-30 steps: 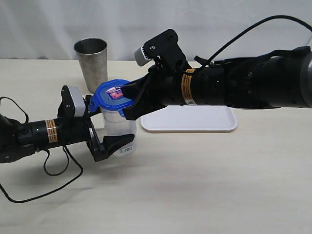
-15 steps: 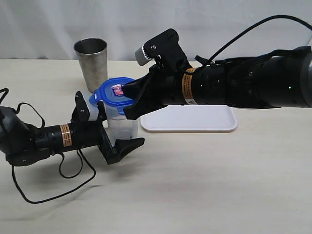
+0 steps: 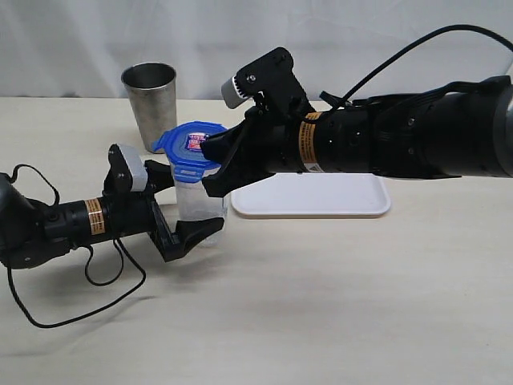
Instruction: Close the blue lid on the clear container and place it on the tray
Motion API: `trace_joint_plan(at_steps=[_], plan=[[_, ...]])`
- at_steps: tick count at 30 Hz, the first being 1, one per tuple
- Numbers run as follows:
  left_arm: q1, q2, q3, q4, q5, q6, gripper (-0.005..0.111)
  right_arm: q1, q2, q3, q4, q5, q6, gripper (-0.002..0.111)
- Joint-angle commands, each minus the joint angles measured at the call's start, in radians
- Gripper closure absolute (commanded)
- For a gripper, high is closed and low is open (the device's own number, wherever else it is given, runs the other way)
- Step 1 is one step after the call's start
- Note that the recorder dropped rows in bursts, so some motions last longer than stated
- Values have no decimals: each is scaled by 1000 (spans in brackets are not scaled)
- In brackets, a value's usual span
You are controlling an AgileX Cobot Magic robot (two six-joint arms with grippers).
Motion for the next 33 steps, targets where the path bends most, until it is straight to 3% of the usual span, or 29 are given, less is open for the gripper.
trace_joint_plan(at_steps=[1,33], plan=[[-6,2,-3,-3,-9,-11,2,1,14,5,-24,39,-3,104],[-6,2,-3,-8,-9,-11,2,1,10,-6,-18,4,-15,104]])
